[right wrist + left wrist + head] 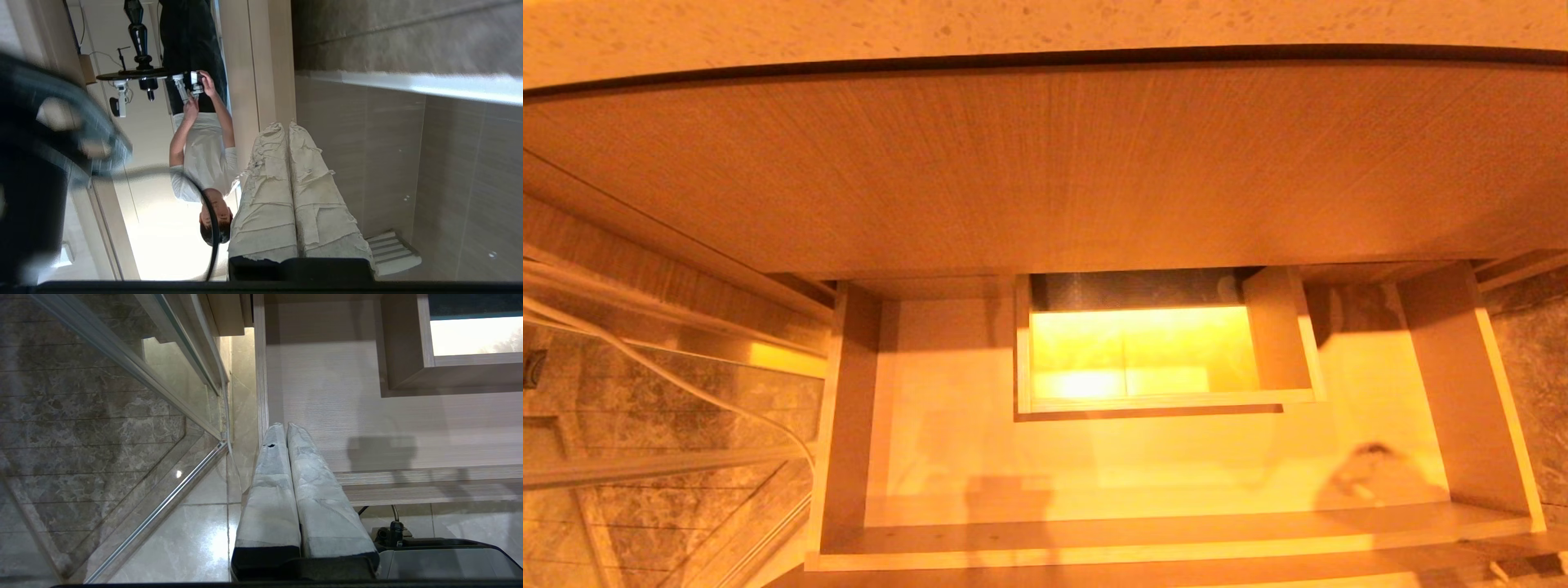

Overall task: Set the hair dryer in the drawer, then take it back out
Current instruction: Close the drawer

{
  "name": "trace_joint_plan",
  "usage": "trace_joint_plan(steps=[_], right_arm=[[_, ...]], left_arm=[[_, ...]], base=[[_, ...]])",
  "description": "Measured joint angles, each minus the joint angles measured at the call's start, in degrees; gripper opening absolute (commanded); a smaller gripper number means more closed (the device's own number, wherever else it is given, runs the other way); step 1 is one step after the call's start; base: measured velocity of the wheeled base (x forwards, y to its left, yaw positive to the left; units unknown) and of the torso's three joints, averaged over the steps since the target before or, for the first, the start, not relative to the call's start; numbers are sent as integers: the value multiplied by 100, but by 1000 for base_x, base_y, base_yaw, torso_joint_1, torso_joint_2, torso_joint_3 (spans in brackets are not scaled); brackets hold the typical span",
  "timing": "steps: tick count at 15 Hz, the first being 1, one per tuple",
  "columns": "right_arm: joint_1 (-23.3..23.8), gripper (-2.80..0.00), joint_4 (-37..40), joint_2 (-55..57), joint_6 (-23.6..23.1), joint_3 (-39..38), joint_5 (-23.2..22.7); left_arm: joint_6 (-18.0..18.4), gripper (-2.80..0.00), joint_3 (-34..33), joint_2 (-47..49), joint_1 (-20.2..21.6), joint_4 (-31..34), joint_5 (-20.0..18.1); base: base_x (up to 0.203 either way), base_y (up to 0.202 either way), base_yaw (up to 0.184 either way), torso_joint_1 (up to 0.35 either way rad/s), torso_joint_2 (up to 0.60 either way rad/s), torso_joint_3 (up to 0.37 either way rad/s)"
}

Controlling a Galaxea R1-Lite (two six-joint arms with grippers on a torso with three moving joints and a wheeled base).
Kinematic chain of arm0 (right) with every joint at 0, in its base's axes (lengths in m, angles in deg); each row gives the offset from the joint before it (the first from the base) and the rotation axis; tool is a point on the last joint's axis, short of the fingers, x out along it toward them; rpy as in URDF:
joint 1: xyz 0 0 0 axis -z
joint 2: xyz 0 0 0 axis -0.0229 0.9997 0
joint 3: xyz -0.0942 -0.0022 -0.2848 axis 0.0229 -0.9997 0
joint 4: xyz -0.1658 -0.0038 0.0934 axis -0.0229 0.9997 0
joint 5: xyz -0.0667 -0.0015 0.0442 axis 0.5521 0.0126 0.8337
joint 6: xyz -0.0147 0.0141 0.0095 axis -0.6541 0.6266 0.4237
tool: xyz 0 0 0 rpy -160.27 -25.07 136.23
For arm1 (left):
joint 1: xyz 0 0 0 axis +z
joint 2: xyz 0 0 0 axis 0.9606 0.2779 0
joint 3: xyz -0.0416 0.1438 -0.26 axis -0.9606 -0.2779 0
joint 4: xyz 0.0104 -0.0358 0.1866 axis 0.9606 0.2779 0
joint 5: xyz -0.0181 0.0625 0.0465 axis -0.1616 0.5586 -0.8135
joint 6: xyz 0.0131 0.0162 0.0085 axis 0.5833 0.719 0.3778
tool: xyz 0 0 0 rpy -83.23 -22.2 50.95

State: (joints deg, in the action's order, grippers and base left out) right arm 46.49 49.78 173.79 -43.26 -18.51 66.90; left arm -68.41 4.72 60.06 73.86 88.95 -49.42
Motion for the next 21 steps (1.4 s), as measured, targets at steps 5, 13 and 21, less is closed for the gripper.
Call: trace_joint_plan(steps=[5, 13, 21], right_arm=[[5, -280, -1825, 875, -37, -755, 15], [0, -280, -3867, 1710, -309, -697, -251], [-17, -280, -3891, 1129, -663, -915, -871]], left_arm=[[0, -280, 0, 0, 0, 0, 2], [0, -280, 0, 0, 0, 2, 3], [0, -280, 0, 0, 0, 0, 2]], base=[[0, 0, 0, 0, 0, 0], [0, 0, 0, 0, 0, 0], [0, 0, 0, 0, 0, 0]])
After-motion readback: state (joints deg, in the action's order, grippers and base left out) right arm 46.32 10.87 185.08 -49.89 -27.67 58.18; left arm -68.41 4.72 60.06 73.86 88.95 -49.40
